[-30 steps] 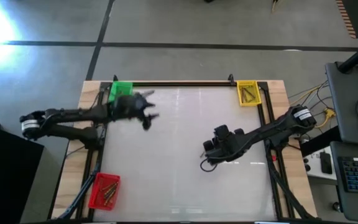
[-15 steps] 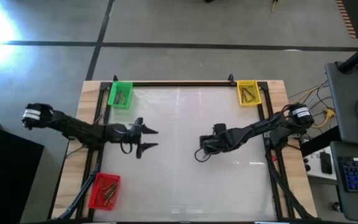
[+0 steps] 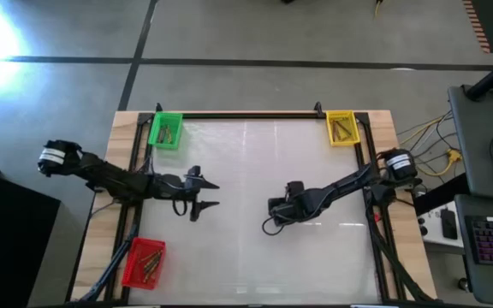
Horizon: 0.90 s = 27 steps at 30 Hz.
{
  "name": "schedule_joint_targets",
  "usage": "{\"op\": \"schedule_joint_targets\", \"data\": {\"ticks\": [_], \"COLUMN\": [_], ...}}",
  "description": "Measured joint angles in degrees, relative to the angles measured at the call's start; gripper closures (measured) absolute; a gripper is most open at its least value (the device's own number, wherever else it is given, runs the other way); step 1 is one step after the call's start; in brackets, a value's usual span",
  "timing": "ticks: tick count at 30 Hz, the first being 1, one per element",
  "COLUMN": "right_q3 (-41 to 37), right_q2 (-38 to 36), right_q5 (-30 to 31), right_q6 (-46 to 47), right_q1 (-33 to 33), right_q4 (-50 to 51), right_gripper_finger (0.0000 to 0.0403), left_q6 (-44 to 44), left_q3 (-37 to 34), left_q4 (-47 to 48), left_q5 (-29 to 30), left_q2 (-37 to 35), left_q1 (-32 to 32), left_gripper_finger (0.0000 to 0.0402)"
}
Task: Sort crayons
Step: Put the brown crayon into the yellow basket
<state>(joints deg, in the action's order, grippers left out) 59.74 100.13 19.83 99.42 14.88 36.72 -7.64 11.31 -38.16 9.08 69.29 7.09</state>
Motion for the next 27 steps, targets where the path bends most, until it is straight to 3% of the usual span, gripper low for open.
{"op": "schedule_joint_targets", "data": {"ticks": [9,15,23,27], "right_q3": [8.43,11.08,9.33,8.71], "right_q2": [7.00,7.12,4.87,4.13], "right_q5": [-0.79,-2.86,-5.15,-5.67], "right_q6": [-1.93,-5.59,-8.83,-10.37], "right_q1": [1.28,1.26,1.30,1.01], "right_q4": [7.53,9.76,11.81,12.16], "right_gripper_finger": [0.0238,0.0295,0.0383,0.0393], "left_q6": [-0.17,-0.66,-0.41,-0.25], "left_q3": [2.89,5.09,5.54,5.22], "left_q4": [-0.11,-0.10,0.23,0.75], "left_q5": [-0.02,-0.54,-0.72,-0.66], "left_q2": [6.48,10.85,10.86,9.49], "left_q1": [0.00,0.07,0.15,0.15], "left_gripper_finger": [0.0151,0.0151,0.0151,0.0151]}}
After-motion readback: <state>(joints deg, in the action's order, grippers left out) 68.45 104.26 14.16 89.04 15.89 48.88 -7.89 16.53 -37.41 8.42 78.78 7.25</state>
